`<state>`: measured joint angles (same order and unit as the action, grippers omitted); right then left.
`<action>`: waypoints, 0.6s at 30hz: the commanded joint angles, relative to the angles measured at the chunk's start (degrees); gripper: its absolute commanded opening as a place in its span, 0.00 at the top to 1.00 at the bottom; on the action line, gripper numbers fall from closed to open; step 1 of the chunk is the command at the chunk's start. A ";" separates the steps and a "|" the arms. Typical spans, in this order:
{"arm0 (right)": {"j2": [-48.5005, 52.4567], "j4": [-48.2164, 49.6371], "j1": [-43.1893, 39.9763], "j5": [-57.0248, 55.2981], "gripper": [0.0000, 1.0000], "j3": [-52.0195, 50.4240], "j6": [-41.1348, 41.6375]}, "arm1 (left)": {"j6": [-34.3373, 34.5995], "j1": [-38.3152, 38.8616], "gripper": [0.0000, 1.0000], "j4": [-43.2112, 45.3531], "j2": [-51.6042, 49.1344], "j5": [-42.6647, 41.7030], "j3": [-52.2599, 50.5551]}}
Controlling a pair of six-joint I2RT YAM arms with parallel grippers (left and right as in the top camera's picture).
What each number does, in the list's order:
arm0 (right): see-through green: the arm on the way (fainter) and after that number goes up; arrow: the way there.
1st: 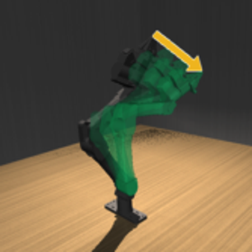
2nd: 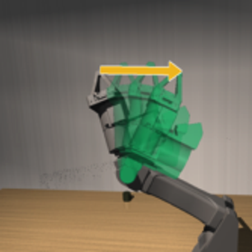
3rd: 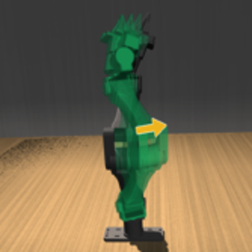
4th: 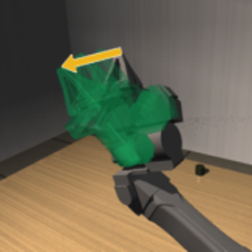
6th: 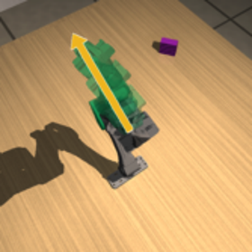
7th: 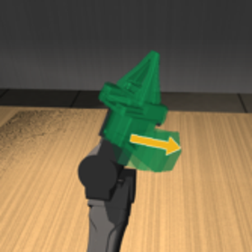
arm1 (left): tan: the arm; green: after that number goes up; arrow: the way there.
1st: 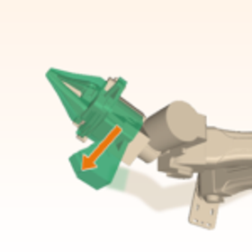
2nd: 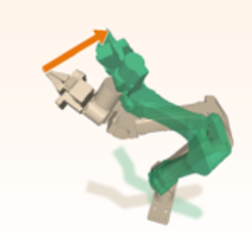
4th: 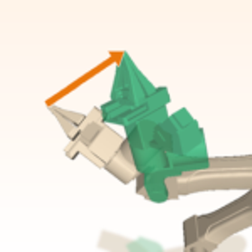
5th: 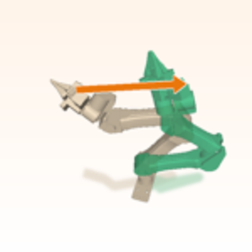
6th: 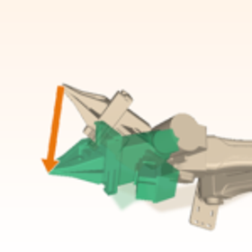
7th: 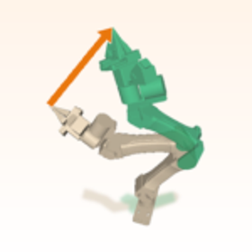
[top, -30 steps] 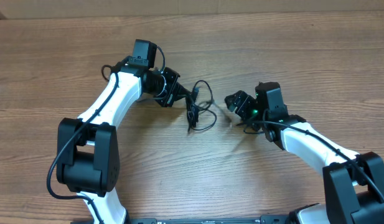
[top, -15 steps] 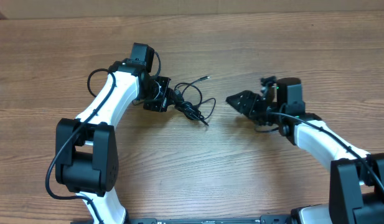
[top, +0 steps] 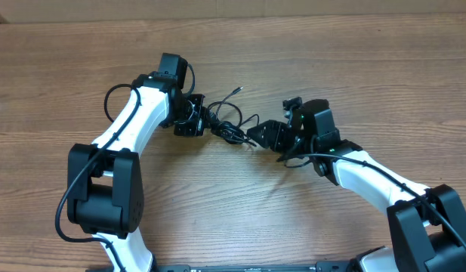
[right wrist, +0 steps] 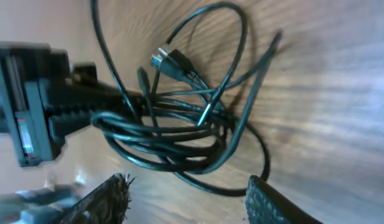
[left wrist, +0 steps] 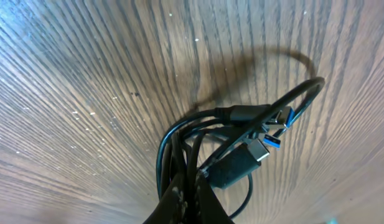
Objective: Untangle cables
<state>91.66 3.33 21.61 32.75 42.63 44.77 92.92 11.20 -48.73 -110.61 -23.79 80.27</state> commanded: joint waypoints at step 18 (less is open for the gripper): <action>0.13 -4.39 1.75 -1.20 0.80 0.13 39.43 | -1.33 -0.02 0.96 -0.98 1.33 2.80 0.52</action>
<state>91.66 -1.61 22.72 32.45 42.63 81.14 93.19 11.20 -49.54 -110.61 -22.02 80.27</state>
